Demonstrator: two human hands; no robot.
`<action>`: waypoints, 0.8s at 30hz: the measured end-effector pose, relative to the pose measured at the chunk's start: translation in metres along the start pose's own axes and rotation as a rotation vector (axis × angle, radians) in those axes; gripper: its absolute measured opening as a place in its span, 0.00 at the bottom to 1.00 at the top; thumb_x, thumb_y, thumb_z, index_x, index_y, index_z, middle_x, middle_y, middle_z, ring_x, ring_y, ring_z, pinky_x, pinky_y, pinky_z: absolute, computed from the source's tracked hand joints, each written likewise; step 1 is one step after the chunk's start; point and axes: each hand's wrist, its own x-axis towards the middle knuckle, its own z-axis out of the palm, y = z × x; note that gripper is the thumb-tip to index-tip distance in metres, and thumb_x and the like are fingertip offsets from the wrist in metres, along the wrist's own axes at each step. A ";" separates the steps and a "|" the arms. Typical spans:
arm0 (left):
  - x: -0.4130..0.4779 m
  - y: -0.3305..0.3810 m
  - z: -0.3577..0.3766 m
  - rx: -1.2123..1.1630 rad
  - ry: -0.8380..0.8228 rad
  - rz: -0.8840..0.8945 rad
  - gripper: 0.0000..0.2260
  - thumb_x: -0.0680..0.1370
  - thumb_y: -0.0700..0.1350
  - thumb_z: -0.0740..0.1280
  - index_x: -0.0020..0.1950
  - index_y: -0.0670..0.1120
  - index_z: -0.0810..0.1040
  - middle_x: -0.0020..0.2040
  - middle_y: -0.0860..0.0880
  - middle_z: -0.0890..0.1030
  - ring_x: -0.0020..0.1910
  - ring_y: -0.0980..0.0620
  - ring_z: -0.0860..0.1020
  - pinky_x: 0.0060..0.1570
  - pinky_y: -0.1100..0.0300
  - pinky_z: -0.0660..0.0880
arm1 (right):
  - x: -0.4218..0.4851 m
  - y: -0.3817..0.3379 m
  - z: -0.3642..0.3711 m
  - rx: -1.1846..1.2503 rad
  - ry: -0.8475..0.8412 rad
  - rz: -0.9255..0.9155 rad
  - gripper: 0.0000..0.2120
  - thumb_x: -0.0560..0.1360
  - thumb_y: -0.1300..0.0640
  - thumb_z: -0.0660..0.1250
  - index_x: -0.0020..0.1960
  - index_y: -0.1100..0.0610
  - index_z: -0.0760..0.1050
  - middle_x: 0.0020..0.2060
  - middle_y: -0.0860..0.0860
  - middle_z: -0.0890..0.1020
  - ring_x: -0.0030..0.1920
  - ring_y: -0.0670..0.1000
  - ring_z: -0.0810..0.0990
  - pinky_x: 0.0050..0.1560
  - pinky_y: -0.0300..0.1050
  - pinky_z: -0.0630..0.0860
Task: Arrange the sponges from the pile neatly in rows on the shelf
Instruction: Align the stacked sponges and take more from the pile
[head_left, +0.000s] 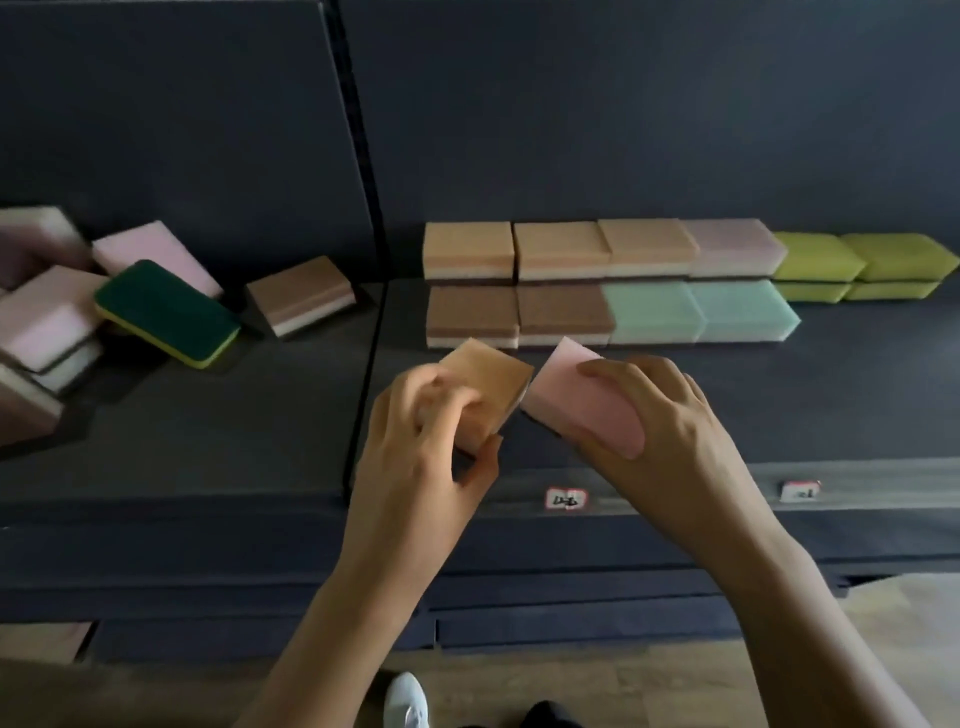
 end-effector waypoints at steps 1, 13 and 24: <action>-0.001 0.005 0.007 -0.012 -0.036 0.000 0.16 0.73 0.47 0.71 0.59 0.44 0.77 0.64 0.47 0.71 0.62 0.47 0.72 0.49 0.58 0.76 | -0.004 0.006 -0.004 0.001 -0.002 0.000 0.28 0.70 0.45 0.74 0.68 0.44 0.71 0.61 0.48 0.73 0.58 0.54 0.72 0.54 0.52 0.75; 0.000 0.048 0.050 0.096 -0.143 0.002 0.20 0.72 0.51 0.69 0.60 0.46 0.73 0.64 0.47 0.70 0.61 0.46 0.72 0.57 0.44 0.74 | -0.032 0.063 -0.045 0.009 0.025 -0.007 0.27 0.71 0.46 0.74 0.67 0.42 0.70 0.61 0.46 0.73 0.60 0.53 0.72 0.55 0.53 0.75; 0.032 0.088 0.063 -0.033 -0.299 0.197 0.35 0.73 0.53 0.72 0.76 0.44 0.63 0.73 0.50 0.68 0.73 0.54 0.64 0.73 0.59 0.60 | -0.021 0.079 -0.068 -0.015 -0.063 -0.100 0.33 0.68 0.41 0.75 0.68 0.53 0.71 0.63 0.47 0.77 0.63 0.51 0.73 0.58 0.55 0.75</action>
